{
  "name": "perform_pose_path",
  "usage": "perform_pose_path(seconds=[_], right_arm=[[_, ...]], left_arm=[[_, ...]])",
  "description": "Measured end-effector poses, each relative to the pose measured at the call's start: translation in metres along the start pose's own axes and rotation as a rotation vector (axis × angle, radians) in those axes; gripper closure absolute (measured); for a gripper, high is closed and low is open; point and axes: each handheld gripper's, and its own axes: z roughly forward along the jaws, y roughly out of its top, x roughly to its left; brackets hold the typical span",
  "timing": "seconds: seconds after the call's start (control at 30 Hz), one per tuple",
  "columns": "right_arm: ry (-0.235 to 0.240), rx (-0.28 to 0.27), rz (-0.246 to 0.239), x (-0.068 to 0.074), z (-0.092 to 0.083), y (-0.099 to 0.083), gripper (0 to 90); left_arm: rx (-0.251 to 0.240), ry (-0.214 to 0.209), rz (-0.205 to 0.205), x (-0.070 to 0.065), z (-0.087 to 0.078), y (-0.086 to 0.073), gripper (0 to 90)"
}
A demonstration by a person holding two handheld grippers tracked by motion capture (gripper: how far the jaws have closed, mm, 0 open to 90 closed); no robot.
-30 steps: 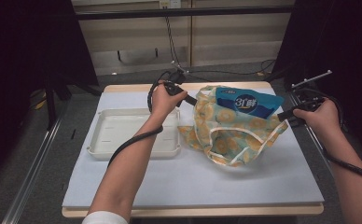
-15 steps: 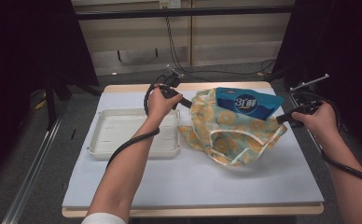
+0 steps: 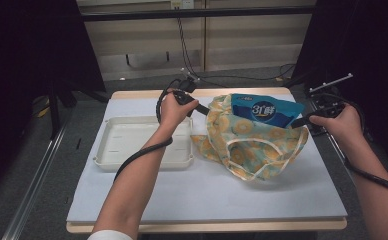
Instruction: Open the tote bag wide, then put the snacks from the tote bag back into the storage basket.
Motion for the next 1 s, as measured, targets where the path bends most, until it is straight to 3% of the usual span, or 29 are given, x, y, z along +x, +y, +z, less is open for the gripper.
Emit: perform_pose_path(seconds=[0.17,0.23,0.4,0.47,1.0], right_arm=[[0.000,-0.008,-0.020,0.003,0.003,0.009,47.4],[0.001,-0.005,-0.021,0.003,0.004,0.011,52.3],[-0.002,-0.035,-0.021,0.001,0.006,0.010,84.8],[0.000,-0.013,-0.021,0.000,0.009,0.008,88.8],[-0.011,-0.008,0.055,-0.019,0.026,-0.009,90.0]], left_arm=[[-0.009,-0.005,0.000,-0.003,0.000,0.002,90.0],[-0.010,-0.003,-0.001,-0.003,0.000,0.002,90.0],[0.005,0.006,-0.005,-0.002,0.001,0.001,90.0],[-0.003,0.008,-0.008,0.000,0.001,-0.001,90.0],[0.014,0.042,-0.068,0.021,0.012,-0.011,90.0]])
